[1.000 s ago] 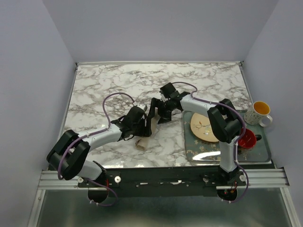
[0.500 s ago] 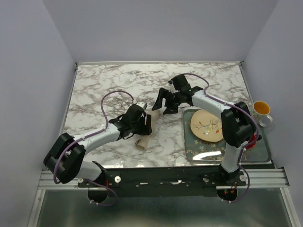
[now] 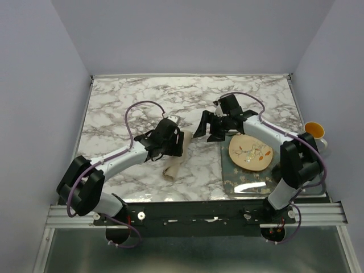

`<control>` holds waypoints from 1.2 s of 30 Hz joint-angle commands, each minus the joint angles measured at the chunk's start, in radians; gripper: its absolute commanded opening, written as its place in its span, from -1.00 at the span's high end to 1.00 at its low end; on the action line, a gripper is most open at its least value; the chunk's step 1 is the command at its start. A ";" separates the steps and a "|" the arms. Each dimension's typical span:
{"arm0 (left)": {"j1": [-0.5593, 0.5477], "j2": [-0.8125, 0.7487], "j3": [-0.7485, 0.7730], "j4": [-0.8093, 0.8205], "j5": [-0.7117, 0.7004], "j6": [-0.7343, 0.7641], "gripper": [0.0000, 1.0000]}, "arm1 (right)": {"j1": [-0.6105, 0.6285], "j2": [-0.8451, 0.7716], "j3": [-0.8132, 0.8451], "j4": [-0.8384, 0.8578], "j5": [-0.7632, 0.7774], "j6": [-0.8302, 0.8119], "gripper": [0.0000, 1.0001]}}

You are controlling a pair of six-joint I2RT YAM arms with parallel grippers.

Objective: Fold the napkin, place the utensils inside, and roll it up
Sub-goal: Neatly place the rolled napkin to the corner

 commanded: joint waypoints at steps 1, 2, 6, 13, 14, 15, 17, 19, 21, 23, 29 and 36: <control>-0.041 0.068 0.056 -0.048 -0.061 0.041 -0.54 | -0.066 -0.070 -0.068 0.011 -0.025 -0.014 -0.74; -0.049 0.080 0.060 -0.048 -0.061 0.040 -0.55 | -0.072 -0.085 -0.082 0.015 -0.024 -0.015 -0.74; -0.104 0.144 0.085 -0.065 -0.142 0.052 -0.55 | -0.092 -0.119 -0.103 0.021 -0.036 -0.020 -0.75; -0.178 0.190 0.112 -0.089 -0.272 0.047 -0.56 | -0.115 -0.143 -0.131 0.032 -0.050 -0.028 -0.74; -0.186 0.197 0.115 -0.095 -0.297 0.049 -0.56 | -0.117 -0.146 -0.134 0.037 -0.051 -0.028 -0.74; -0.199 0.209 0.117 -0.098 -0.311 0.046 -0.56 | -0.120 -0.148 -0.135 0.038 -0.053 -0.028 -0.74; -0.210 0.214 0.120 -0.101 -0.341 0.046 -0.55 | -0.121 -0.153 -0.143 0.043 -0.054 -0.028 -0.74; -0.224 0.217 0.128 -0.108 -0.352 0.040 -0.54 | -0.125 -0.153 -0.146 0.046 -0.057 -0.029 -0.74; -0.232 0.198 0.146 -0.127 -0.358 0.034 -0.54 | -0.128 -0.153 -0.148 0.047 -0.062 -0.029 -0.74; -0.239 0.184 0.164 -0.158 -0.357 0.027 -0.57 | -0.129 -0.150 -0.151 0.052 -0.068 -0.029 -0.74; -0.235 0.157 0.227 -0.217 -0.312 0.031 -0.71 | -0.131 -0.143 -0.158 0.064 -0.083 -0.026 -0.74; -0.184 0.198 0.240 -0.227 -0.275 0.046 -0.65 | -0.154 -0.157 -0.175 0.072 -0.099 -0.025 -0.74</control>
